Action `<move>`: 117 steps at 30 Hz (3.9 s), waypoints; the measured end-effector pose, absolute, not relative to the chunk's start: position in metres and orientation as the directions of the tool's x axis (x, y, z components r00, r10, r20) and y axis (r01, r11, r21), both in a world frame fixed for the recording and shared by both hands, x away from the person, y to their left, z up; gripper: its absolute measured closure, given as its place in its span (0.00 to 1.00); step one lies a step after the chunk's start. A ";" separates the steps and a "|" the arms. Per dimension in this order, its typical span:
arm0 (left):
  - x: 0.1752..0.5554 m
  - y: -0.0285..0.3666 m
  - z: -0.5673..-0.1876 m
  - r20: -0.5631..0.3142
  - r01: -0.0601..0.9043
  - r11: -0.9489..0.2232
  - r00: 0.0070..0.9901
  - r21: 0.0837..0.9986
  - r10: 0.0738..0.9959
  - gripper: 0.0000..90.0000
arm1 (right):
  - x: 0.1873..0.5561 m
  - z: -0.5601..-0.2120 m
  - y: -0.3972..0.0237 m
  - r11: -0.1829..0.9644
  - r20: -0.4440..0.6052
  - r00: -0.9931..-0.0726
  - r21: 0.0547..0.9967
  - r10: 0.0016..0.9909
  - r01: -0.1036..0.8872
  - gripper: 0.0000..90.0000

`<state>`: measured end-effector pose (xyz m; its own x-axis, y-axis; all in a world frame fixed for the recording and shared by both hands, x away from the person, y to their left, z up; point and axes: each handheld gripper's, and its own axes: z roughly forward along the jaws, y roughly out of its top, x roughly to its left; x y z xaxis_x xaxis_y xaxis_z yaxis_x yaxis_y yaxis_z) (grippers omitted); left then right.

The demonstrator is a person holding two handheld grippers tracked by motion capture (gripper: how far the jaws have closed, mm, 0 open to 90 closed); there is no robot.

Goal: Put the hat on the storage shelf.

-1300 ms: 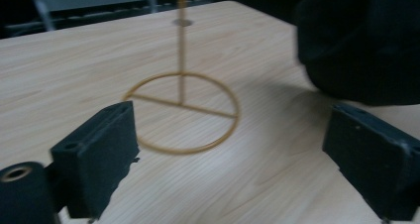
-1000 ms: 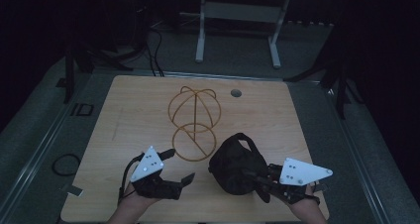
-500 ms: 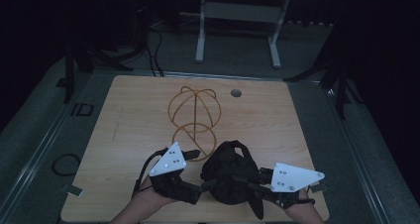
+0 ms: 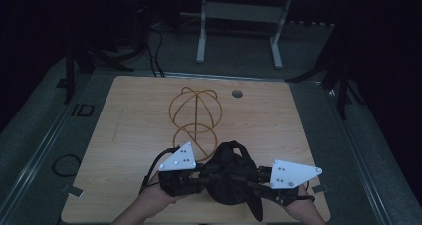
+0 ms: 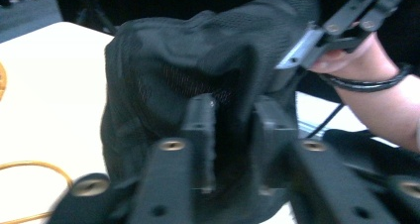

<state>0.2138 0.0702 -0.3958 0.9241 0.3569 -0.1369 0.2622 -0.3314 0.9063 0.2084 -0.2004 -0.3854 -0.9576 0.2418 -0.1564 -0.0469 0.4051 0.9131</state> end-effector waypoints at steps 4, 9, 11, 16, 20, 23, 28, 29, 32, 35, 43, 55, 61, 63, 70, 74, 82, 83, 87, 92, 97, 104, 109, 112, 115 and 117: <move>0.212 0.067 -0.393 -0.123 0.250 -0.346 0.929 0.904 0.350 0.99 | 0.210 -0.385 -0.201 0.401 -0.150 -0.957 0.915 0.248 -0.039 0.97; 0.211 0.064 -0.387 -0.102 0.243 -0.369 0.927 0.897 0.362 0.99 | 0.212 -0.384 -0.203 0.390 -0.136 -0.956 0.921 0.260 -0.025 0.97; 0.210 0.061 -0.384 -0.081 0.233 -0.378 0.922 0.896 0.378 1.00 | 0.213 -0.384 -0.205 0.377 -0.118 -0.955 0.926 0.273 -0.007 0.97; 0.211 0.060 -0.380 -0.079 0.248 -0.369 0.906 0.896 0.415 1.00 | 0.213 -0.384 -0.213 0.347 -0.121 -0.925 0.938 0.360 0.013 0.74; 0.211 0.058 -0.379 -0.089 0.270 -0.343 0.883 0.900 0.462 1.00 | 0.206 -0.381 -0.223 0.363 -0.174 -0.871 0.932 0.460 0.005 0.61; 0.211 0.057 -0.379 -0.097 0.276 -0.336 0.880 0.901 0.465 1.00 | 0.199 -0.379 -0.226 0.381 -0.215 -0.845 0.924 0.490 -0.015 0.58; 0.212 0.047 -0.374 -0.102 0.291 -0.317 0.860 0.903 0.499 1.00 | 0.174 -0.370 -0.236 0.393 -0.321 -0.739 0.916 0.592 -0.084 0.49; 0.213 0.043 -0.372 -0.096 0.290 -0.319 0.857 0.902 0.507 1.00 | 0.164 -0.368 -0.237 0.390 -0.346 -0.724 0.914 0.596 -0.116 0.49; 0.214 0.040 -0.370 -0.105 0.301 -0.310 0.848 0.902 0.519 1.00 | 0.151 -0.374 -0.224 0.472 -0.427 -0.726 0.867 0.539 -0.160 0.41; 0.214 0.034 -0.366 -0.105 0.306 -0.296 0.834 0.905 0.542 1.00 | 0.140 -0.390 -0.203 0.598 -0.540 -0.714 0.773 0.446 -0.211 0.41; 0.212 0.023 -0.362 -0.116 0.310 -0.287 0.836 0.906 0.537 1.00 | 0.131 -0.420 -0.173 0.762 -0.723 -0.619 0.576 0.307 -0.296 0.47; 0.211 0.015 -0.362 -0.214 0.359 -0.230 0.849 0.905 0.483 1.00 | 0.141 -0.432 -0.171 0.822 -0.800 -0.507 0.501 0.320 -0.272 0.71; 0.210 0.010 -0.357 -0.221 0.353 -0.207 0.850 0.912 0.478 1.00 | 0.141 -0.447 -0.162 0.852 -0.873 -0.342 0.447 0.349 -0.272 0.45; 0.209 0.008 -0.356 -0.243 0.363 -0.197 0.857 0.911 0.455 1.00 | 0.139 -0.450 -0.163 0.849 -0.880 -0.294 0.451 0.373 -0.275 0.48; 0.206 -0.004 -0.357 -0.238 0.354 -0.214 0.871 0.910 0.429 1.00 | 0.135 -0.447 -0.170 0.859 -0.897 -0.247 0.428 0.366 -0.282 0.88; 0.204 -0.010 -0.357 -0.213 0.335 -0.232 0.878 0.913 0.429 1.00 | 0.136 -0.442 -0.174 0.862 -0.900 -0.251 0.420 0.356 -0.284 0.97; 0.206 -0.011 -0.356 -0.154 0.290 -0.243 0.875 0.926 0.459 0.99 | 0.133 -0.437 -0.183 0.863 -0.899 -0.287 0.410 0.330 -0.294 0.99; 0.208 -0.009 -0.357 -0.162 0.295 -0.232 0.871 0.927 0.463 0.99 | 0.133 -0.437 -0.183 0.862 -0.898 -0.297 0.410 0.325 -0.298 0.99; 0.209 -0.008 -0.358 -0.161 0.299 -0.239 0.870 0.924 0.465 0.99 | 0.131 -0.432 -0.187 0.850 -0.885 -0.358 0.416 0.298 -0.323 0.99; 0.211 -0.007 -0.359 -0.152 0.288 -0.267 0.888 0.920 0.435 0.97 | 0.129 -0.428 -0.188 0.840 -0.865 -0.408 0.437 0.292 -0.323 0.99; 0.206 -0.005 -0.359 -0.092 0.239 -0.273 0.883 0.932 0.461 0.59 | 0.133 -0.427 -0.191 0.831 -0.849 -0.427 0.460 0.310 -0.313 0.99; 0.205 0.019 -0.366 -0.034 0.212 -0.249 0.822 0.945 0.569 0.10 | 0.143 -0.416 -0.204 0.810 -0.822 -0.427 0.516 0.376 -0.279 0.99; 0.203 0.046 -0.377 -0.017 0.194 -0.210 0.772 0.958 0.635 0.03 | 0.145 -0.407 -0.210 0.794 -0.812 -0.425 0.538 0.399 -0.284 0.99; 0.202 0.070 -0.390 0.017 0.183 -0.215 0.724 0.959 0.689 0.03 | 0.142 -0.393 -0.216 0.769 -0.796 -0.443 0.565 0.412 -0.300 0.99; 0.202 0.092 -0.404 0.011 0.197 -0.198 0.679 0.960 0.734 0.03 | 0.140 -0.386 -0.218 0.761 -0.797 -0.438 0.569 0.417 -0.312 0.99; 0.203 0.105 -0.414 0.010 0.203 -0.188 0.655 0.961 0.756 0.03 | 0.139 -0.378 -0.219 0.757 -0.805 -0.420 0.566 0.420 -0.327 0.98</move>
